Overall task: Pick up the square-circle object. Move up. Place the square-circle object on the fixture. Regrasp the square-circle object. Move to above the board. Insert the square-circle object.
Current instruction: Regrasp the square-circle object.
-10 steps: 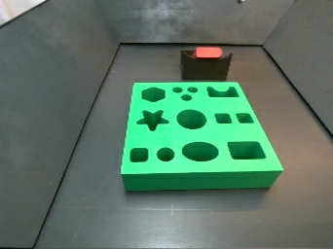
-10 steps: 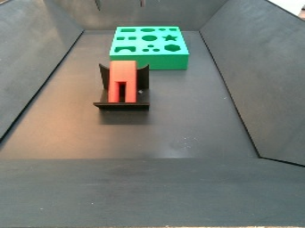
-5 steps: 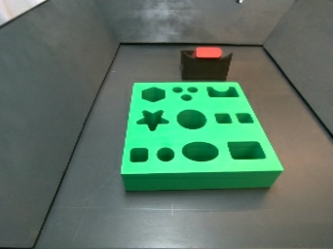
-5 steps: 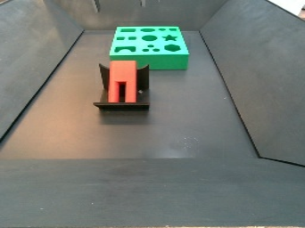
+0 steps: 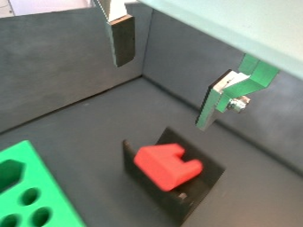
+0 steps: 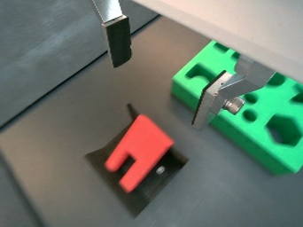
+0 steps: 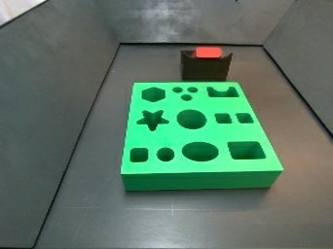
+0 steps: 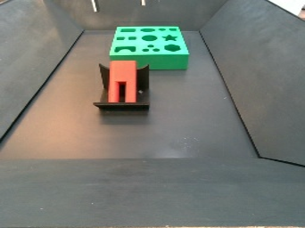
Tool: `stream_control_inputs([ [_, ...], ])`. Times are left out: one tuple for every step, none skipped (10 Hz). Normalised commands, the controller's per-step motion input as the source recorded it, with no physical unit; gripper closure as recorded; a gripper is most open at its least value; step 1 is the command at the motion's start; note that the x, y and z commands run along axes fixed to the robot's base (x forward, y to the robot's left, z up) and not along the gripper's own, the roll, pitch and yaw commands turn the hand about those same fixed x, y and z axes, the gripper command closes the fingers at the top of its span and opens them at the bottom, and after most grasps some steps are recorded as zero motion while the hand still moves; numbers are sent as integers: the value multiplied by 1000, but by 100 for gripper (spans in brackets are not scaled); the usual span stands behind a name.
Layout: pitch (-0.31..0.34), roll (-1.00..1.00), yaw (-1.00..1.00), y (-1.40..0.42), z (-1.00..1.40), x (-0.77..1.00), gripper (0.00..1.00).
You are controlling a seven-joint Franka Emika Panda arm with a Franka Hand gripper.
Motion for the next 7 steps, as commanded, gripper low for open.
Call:
stream_control_inputs([
  [-7,1000,41,-18,5,-8,0],
  [-1,1000,42,-20,-3,13,0],
  [6,1000,44,-20,-8,25,0],
  [18,1000,48,-23,-10,41,0],
  [27,1000,51,-23,-12,49,0],
  [49,1000,57,-28,-9,65,0],
  [73,1000,67,-31,-9,74,0],
])
